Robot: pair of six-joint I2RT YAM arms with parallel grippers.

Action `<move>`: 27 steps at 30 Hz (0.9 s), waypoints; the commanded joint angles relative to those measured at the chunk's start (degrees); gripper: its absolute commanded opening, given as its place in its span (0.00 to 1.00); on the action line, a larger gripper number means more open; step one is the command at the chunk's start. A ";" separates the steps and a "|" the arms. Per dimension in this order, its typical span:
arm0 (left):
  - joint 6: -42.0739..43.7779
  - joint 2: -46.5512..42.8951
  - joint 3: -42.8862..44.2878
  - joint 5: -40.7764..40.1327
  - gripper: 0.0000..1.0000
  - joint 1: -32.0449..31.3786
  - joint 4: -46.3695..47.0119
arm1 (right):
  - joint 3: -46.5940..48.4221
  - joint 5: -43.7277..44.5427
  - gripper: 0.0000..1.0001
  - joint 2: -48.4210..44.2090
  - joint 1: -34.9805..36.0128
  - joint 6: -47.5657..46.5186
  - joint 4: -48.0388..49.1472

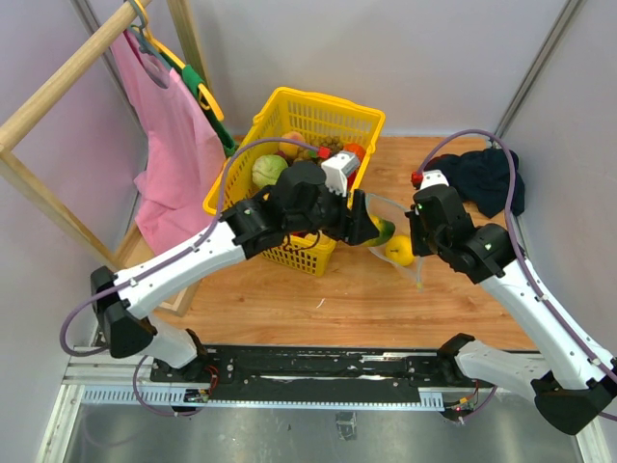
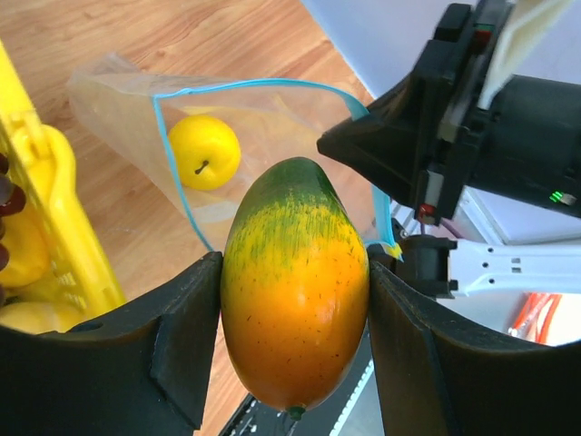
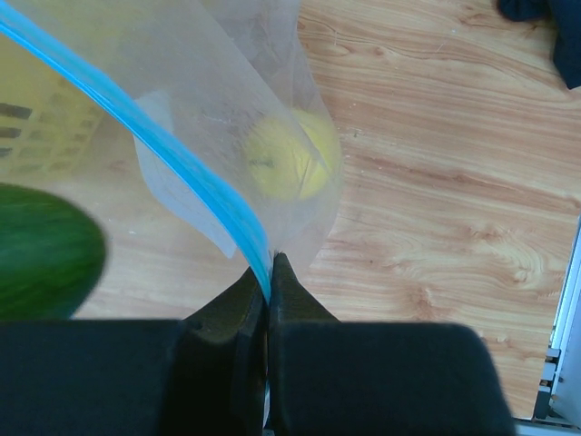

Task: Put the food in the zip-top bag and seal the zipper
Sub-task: Place the fake fruit in the zipper food storage bag.

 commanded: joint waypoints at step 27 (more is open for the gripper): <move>-0.10 15.88 10.95 -25.25 0.62 -7.60 -5.25 | -0.24 -5.73 0.01 -3.19 -0.67 1.47 2.42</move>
